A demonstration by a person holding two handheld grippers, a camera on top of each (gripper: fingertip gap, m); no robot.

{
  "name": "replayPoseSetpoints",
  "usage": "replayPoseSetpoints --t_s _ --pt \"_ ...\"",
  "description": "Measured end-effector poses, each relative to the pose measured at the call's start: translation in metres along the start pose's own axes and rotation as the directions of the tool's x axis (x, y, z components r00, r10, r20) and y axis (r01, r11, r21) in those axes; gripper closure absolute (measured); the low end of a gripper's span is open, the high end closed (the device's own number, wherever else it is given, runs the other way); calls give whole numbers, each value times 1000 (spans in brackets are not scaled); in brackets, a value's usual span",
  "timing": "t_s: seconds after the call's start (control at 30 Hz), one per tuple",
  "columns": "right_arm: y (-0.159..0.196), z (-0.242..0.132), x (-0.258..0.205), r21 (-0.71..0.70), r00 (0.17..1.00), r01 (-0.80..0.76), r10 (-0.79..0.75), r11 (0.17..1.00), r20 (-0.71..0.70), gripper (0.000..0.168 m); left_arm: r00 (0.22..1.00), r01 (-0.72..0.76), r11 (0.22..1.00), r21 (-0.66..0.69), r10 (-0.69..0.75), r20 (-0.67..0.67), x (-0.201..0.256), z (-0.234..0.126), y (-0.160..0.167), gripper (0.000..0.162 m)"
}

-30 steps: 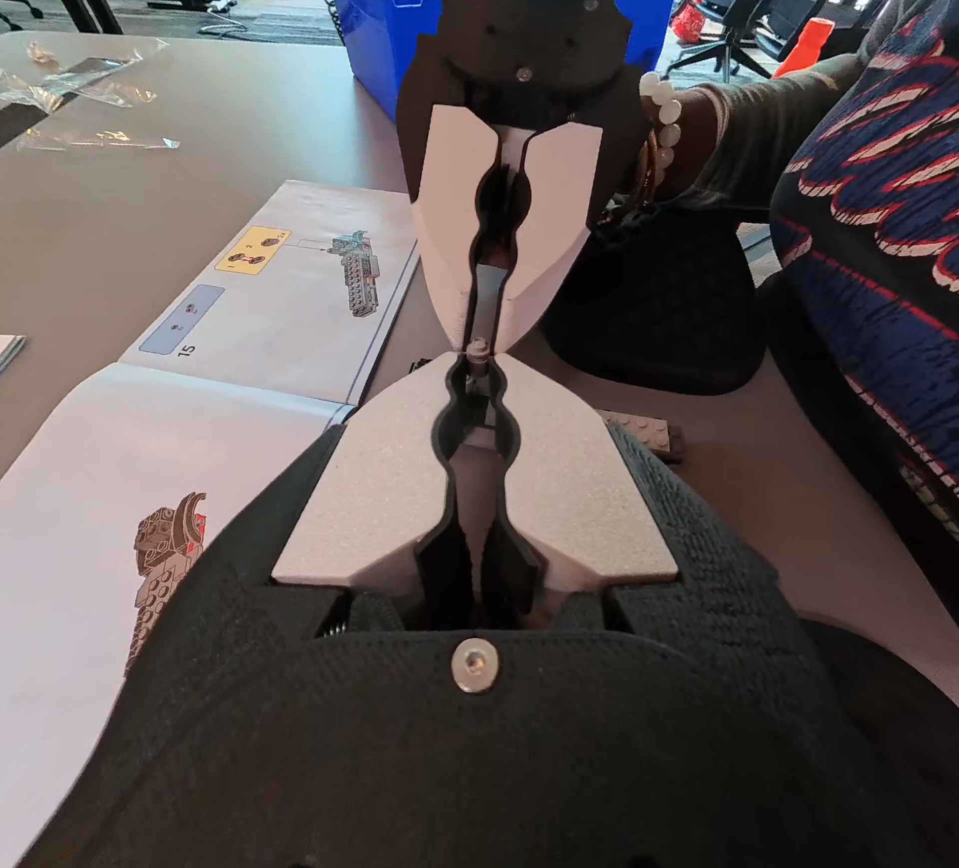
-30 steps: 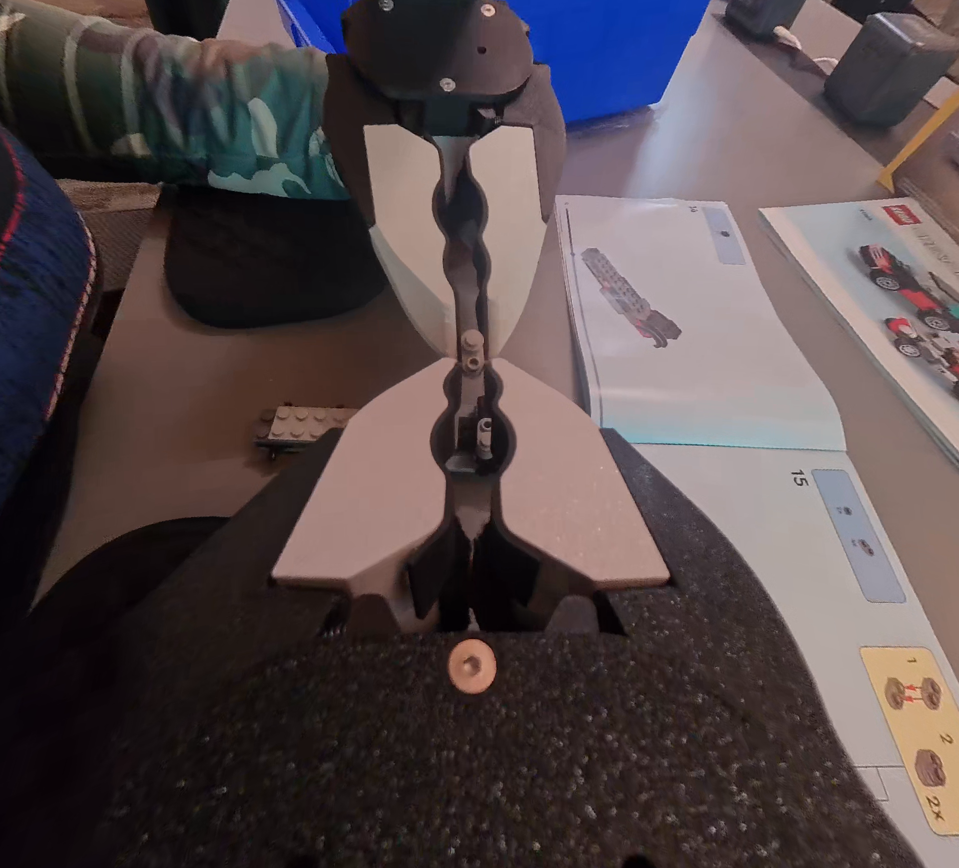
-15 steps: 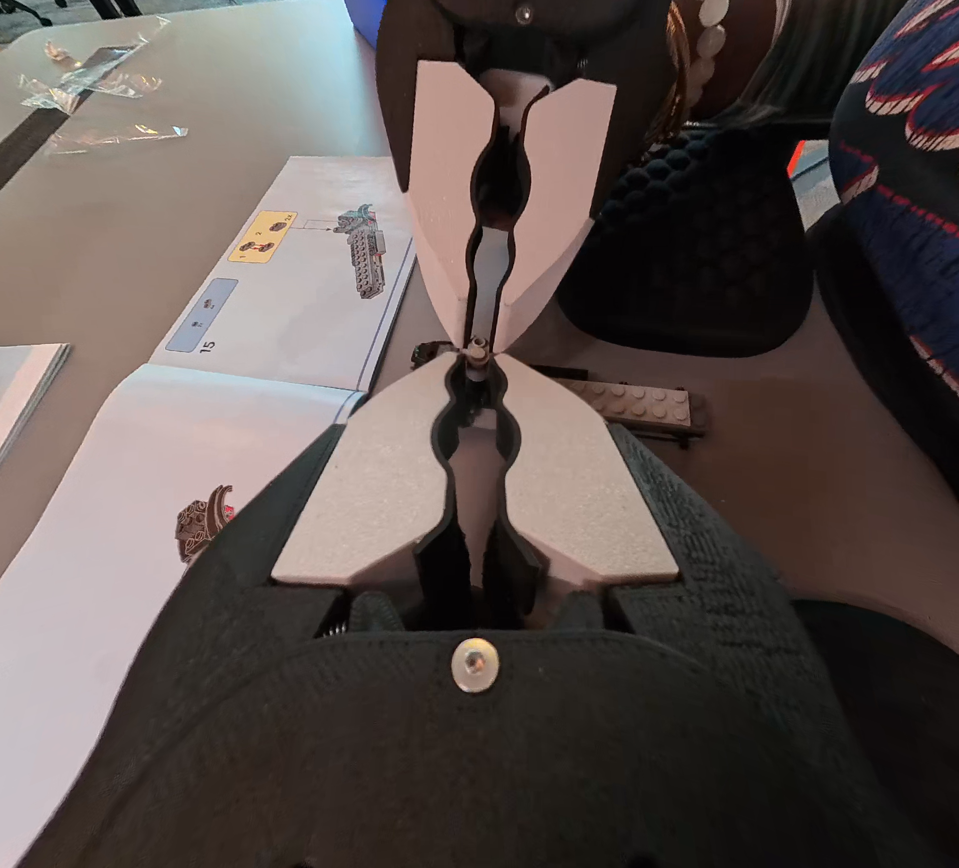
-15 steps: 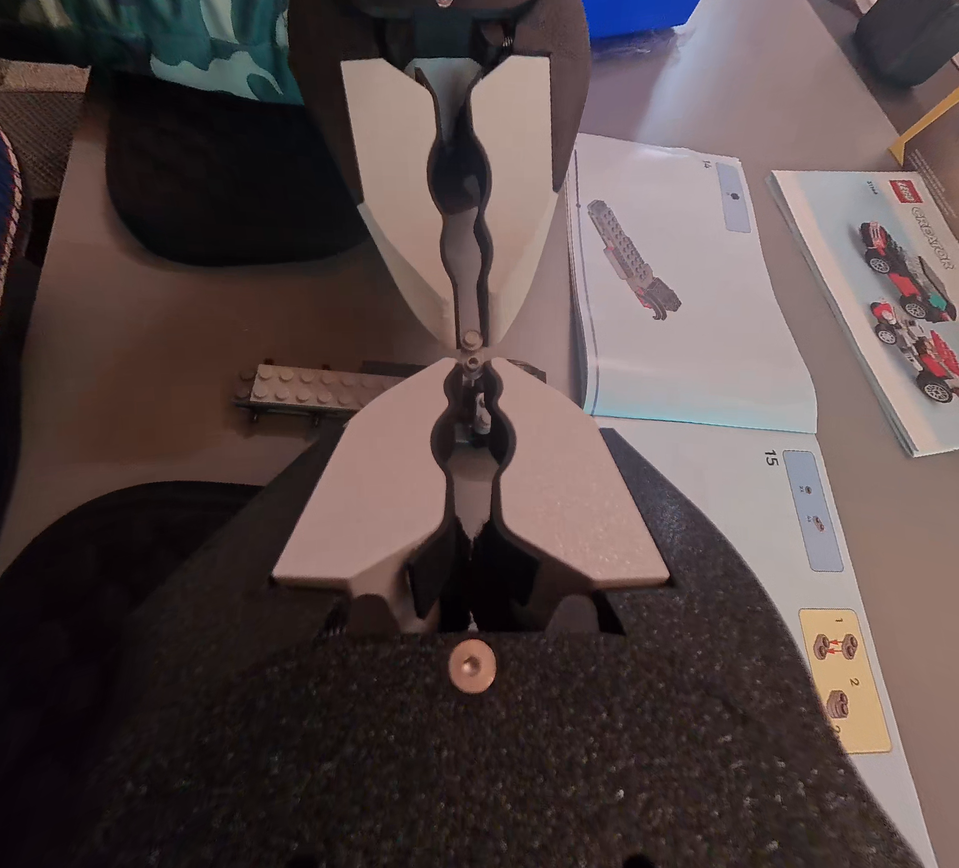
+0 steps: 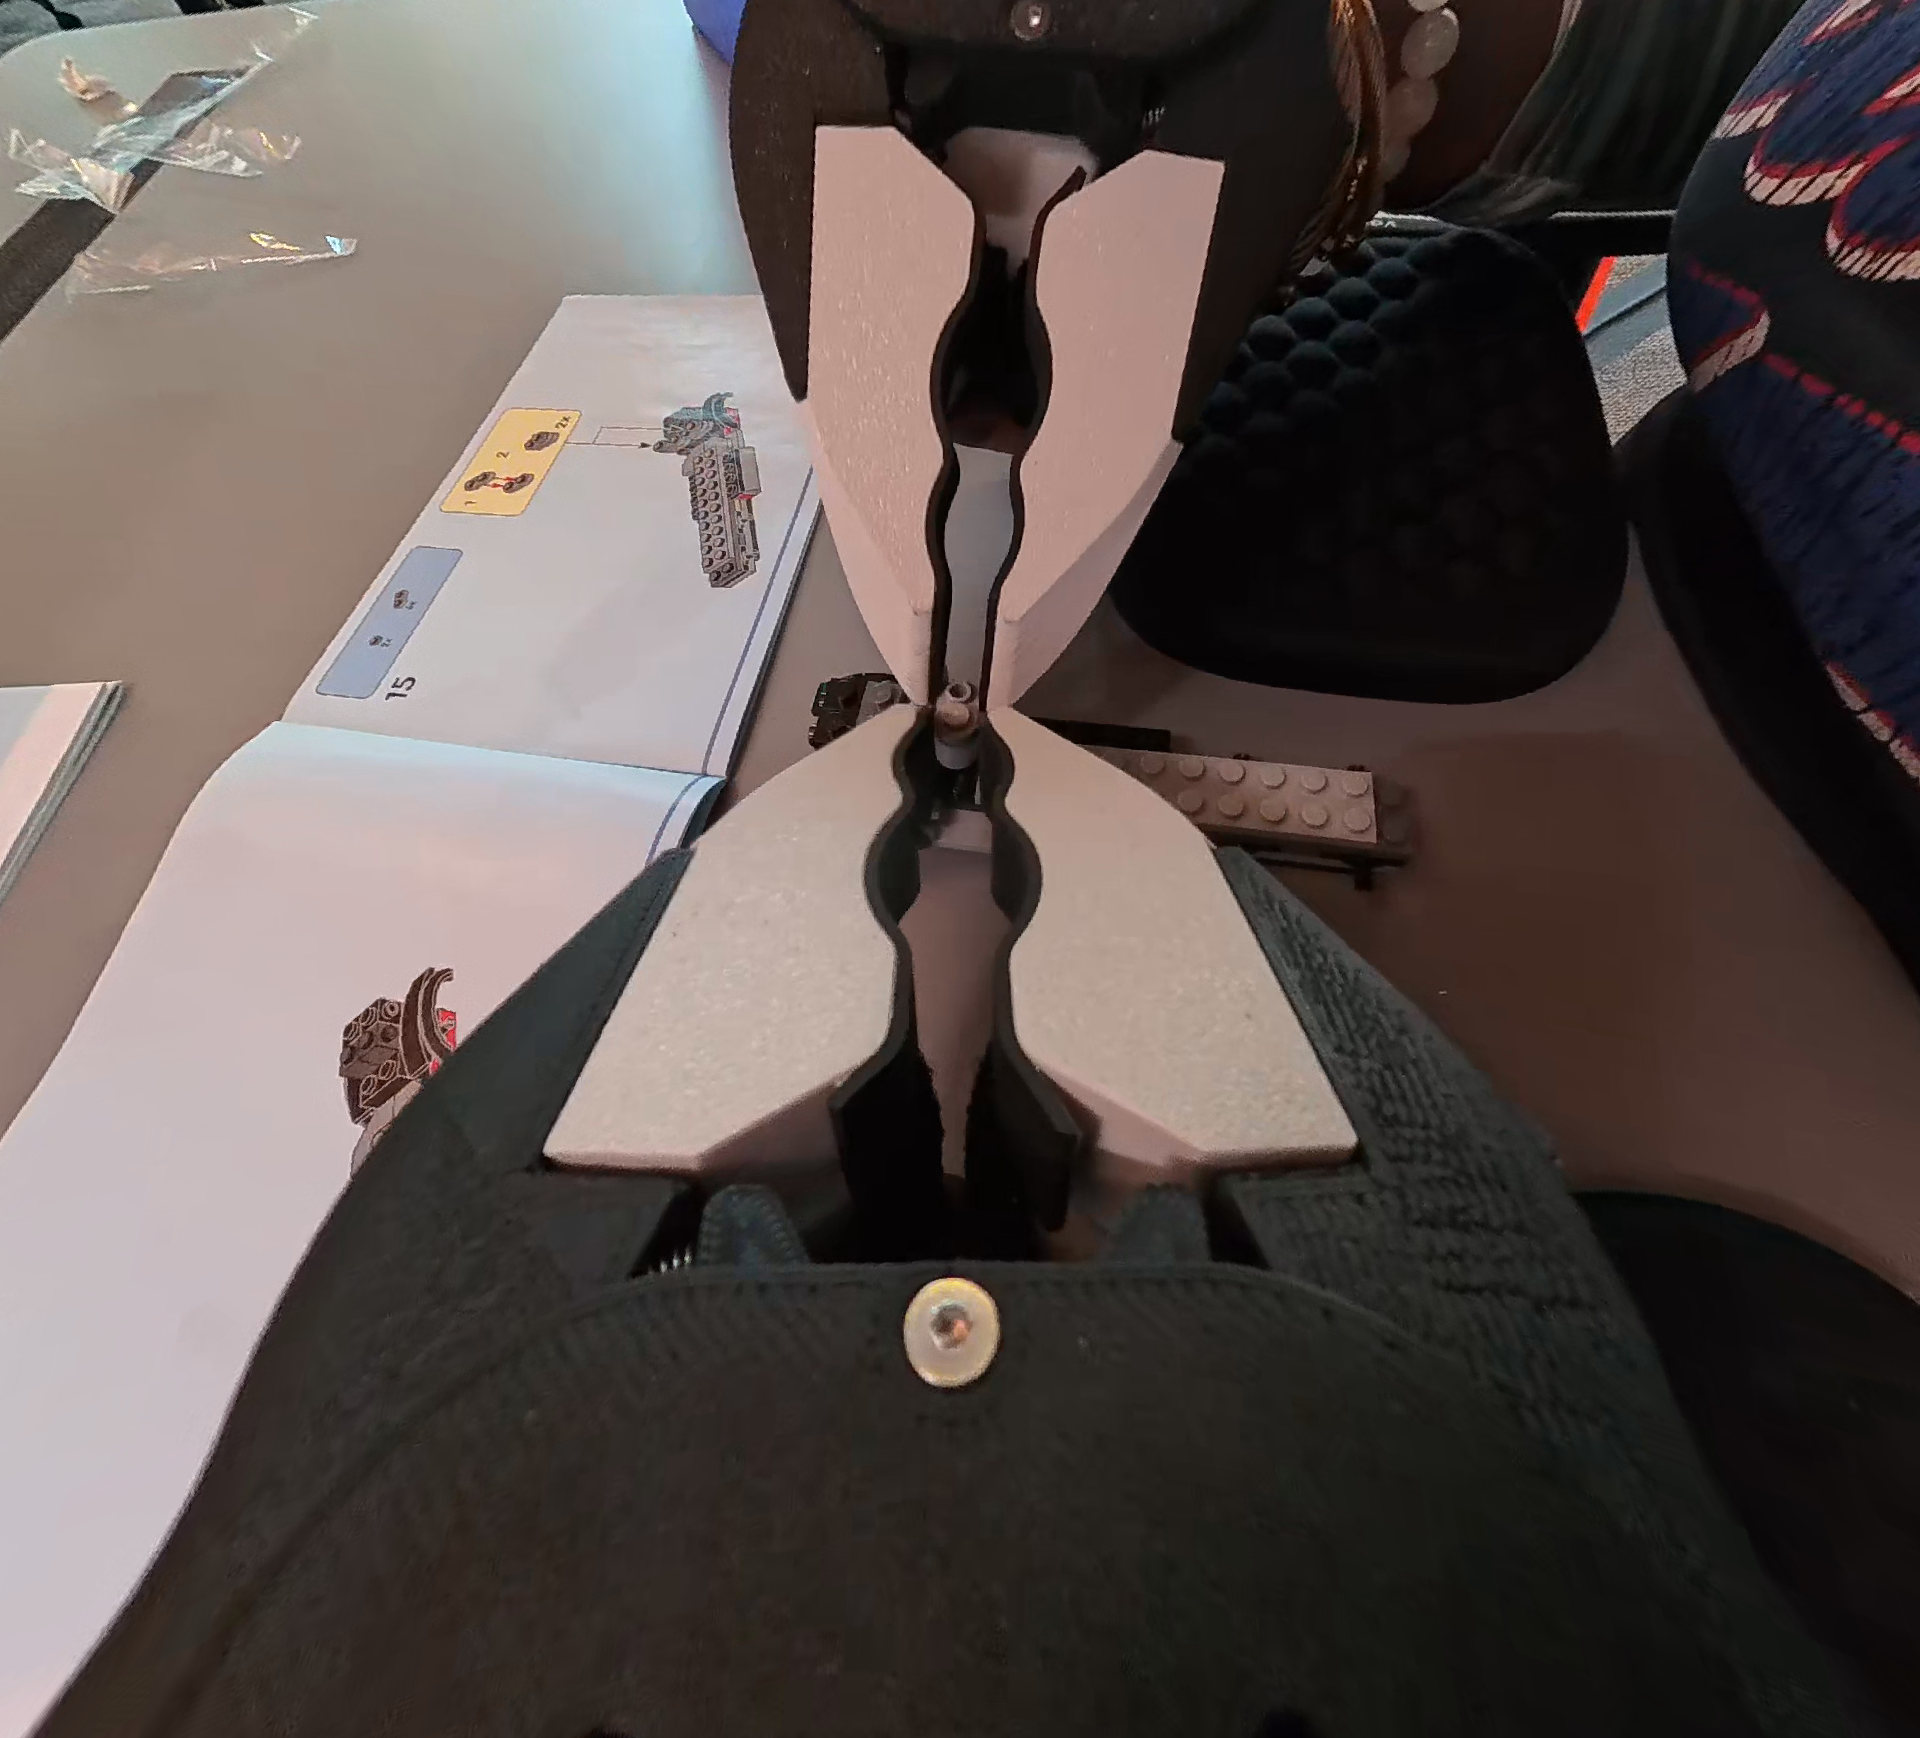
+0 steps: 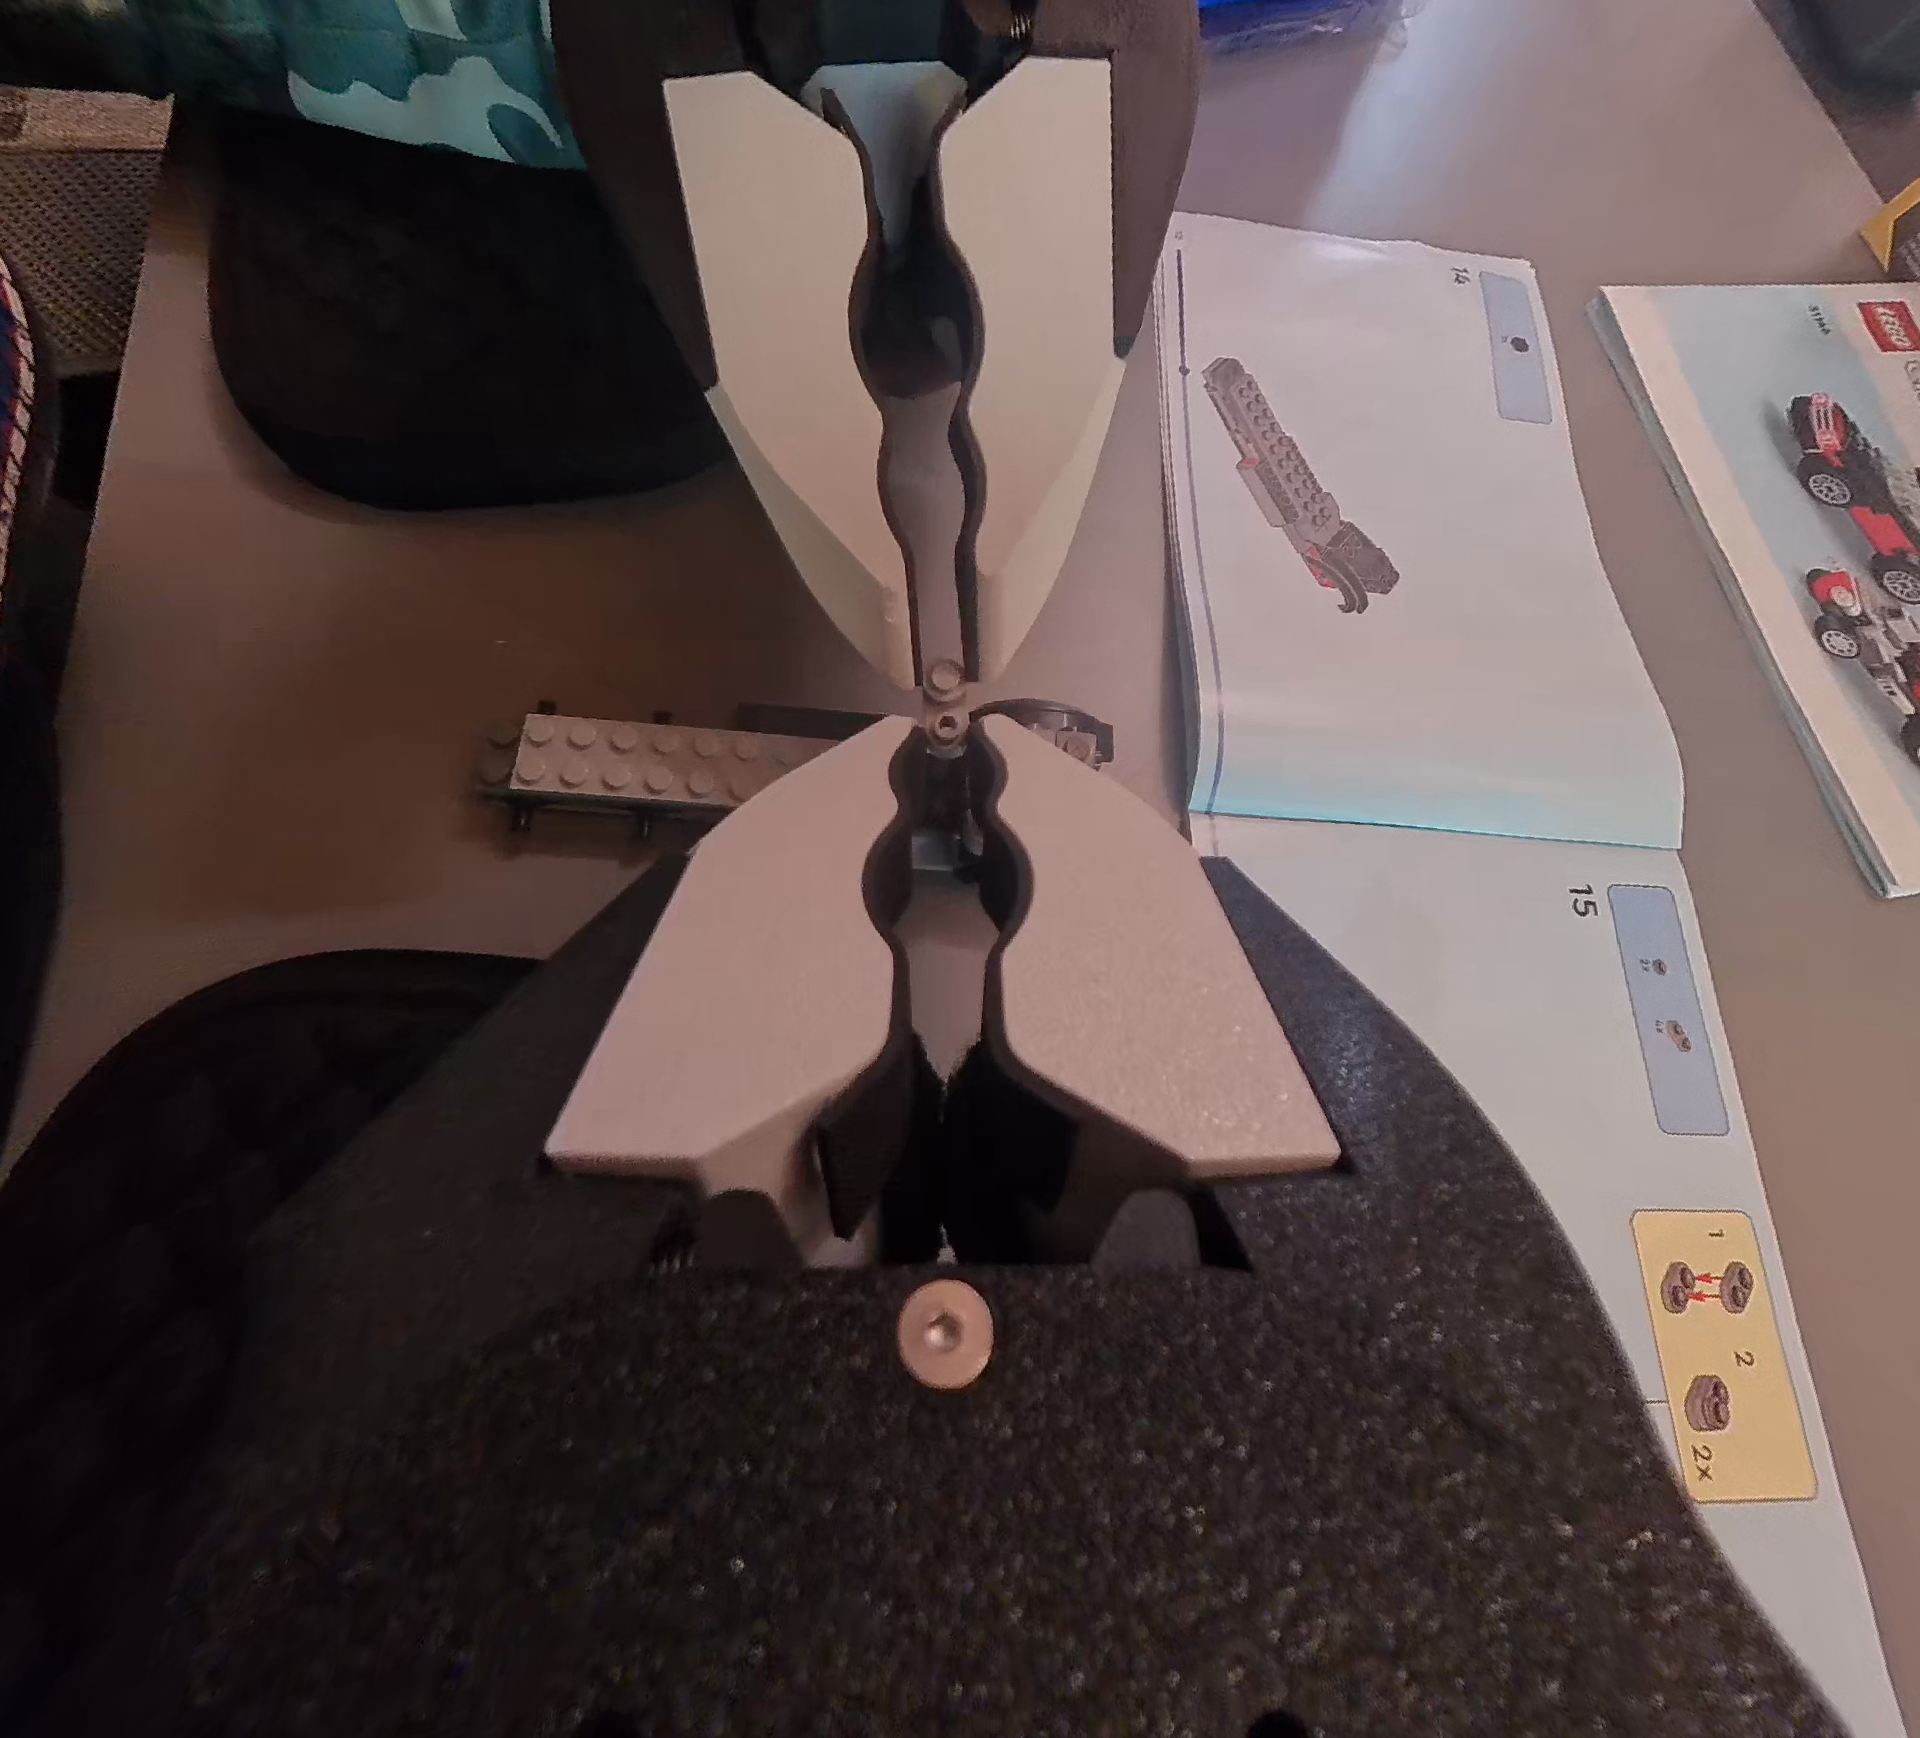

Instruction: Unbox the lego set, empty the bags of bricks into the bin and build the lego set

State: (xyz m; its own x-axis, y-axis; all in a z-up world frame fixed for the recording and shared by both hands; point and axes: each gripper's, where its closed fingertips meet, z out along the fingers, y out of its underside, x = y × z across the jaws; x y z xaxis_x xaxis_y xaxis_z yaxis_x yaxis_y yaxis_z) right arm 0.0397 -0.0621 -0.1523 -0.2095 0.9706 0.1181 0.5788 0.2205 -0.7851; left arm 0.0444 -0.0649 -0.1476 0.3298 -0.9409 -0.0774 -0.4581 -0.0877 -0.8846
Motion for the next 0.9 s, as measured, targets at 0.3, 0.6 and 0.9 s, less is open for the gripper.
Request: replayPoseSetpoints --t_s 0.3,0.6,0.9 --pt "1 -9 4 57 997 -76 76 996 -14 156 1000 13 1000 1 -13 14 -7 -11 4 155" --pt "22 -14 12 49 987 -162 162 986 -10 147 999 -31 999 -15 31 -14 -8 0 10 155" --pt "12 -5 16 117 961 -272 264 955 85 141 1000 -19 999 -46 18 -26 -10 4 13 155"
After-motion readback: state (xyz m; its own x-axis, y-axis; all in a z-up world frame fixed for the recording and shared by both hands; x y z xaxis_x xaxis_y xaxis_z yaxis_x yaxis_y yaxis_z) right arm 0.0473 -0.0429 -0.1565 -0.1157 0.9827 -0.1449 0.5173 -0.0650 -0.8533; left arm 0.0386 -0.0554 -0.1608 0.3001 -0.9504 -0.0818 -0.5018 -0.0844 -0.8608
